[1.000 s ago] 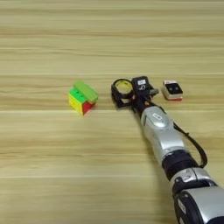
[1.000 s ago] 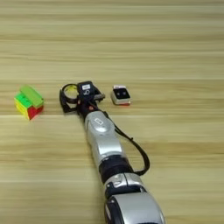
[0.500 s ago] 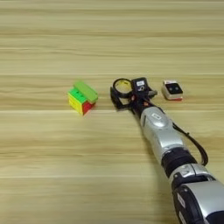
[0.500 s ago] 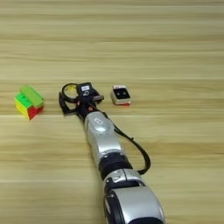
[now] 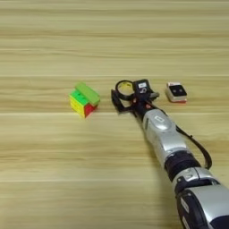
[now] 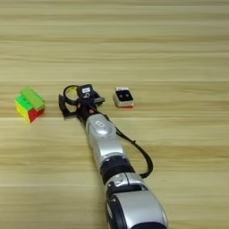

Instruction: Move the objects on the table

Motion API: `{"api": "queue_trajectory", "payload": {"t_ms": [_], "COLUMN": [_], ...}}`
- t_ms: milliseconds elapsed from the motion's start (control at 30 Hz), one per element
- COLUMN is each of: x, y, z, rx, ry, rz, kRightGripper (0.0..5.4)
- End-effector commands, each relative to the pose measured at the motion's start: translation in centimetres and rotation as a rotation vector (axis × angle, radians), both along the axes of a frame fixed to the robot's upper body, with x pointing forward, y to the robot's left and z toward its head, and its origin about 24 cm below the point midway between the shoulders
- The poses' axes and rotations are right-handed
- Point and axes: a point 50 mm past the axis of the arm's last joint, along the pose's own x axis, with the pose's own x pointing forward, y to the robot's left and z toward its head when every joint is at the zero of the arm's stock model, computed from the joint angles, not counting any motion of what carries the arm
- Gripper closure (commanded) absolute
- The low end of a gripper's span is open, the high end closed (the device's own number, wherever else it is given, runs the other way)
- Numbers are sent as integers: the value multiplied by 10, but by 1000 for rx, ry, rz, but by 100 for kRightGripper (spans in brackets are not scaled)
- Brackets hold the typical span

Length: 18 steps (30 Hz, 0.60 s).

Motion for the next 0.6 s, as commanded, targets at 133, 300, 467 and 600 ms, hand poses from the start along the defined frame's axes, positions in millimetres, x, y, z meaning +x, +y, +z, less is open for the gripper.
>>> {"api": "queue_trajectory", "payload": {"t_ms": [133, 300, 467, 600], "x": [18, 19, 19, 19], "y": [4, 4, 3, 3], "z": [29, 29, 30, 30], "rx": [23, 26, 30, 31], "ry": [-89, -90, -91, -93], "rz": [16, 19, 12, 16], "kRightGripper": [26, 67, 117, 136]}}
